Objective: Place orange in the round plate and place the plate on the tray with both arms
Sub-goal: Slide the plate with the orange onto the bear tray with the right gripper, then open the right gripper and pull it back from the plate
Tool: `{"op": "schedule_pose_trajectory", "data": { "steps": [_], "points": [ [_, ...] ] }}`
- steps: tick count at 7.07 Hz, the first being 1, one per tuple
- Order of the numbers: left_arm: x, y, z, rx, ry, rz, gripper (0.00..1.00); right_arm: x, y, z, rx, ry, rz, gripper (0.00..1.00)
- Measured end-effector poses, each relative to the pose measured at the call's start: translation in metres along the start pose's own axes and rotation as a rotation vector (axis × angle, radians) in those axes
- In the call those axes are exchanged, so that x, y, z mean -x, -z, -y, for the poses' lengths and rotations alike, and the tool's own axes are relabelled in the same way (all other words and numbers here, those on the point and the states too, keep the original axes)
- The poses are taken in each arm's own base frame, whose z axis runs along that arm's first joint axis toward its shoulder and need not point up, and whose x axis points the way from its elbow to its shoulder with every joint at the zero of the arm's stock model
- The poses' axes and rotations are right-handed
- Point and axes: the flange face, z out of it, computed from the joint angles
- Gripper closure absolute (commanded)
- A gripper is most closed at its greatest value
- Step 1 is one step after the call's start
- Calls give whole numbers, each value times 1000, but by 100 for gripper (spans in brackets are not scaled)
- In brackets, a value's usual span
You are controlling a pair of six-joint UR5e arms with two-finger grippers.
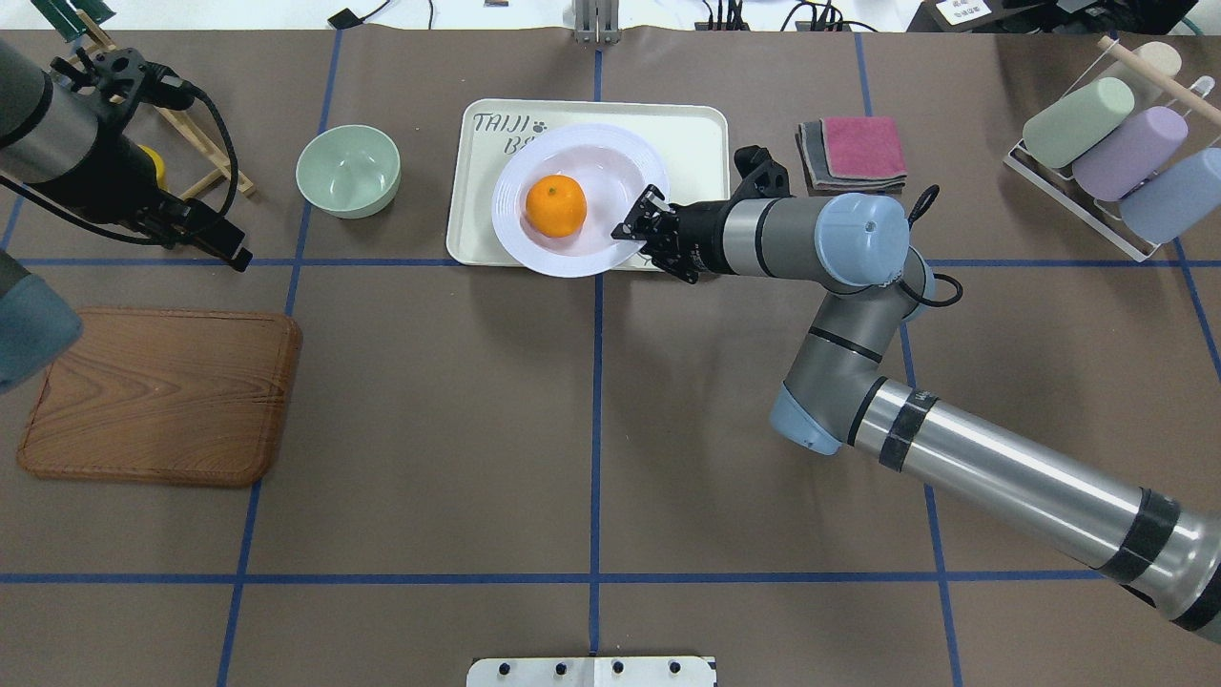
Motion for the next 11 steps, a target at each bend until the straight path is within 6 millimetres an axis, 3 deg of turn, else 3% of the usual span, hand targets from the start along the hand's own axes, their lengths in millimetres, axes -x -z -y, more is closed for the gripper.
{"op": "schedule_pose_trajectory", "data": {
  "steps": [3,6,7,8,11],
  "points": [
    [0,1,0,-1,0,0,2,-8,-24,20,-56,-17,-58,100],
    [-3,4,-1,-6,-1,-3,2,-17,-34,29,-79,-23,-85,100],
    [-4,5,-1,-8,-1,-3,2,-19,-35,31,-85,-24,-89,63],
    [-4,6,-2,-8,0,-3,2,-20,-35,31,-88,-24,-91,1],
    [-5,7,-2,-9,0,-5,2,-15,-30,33,-87,-25,-79,0]
  ]
}}
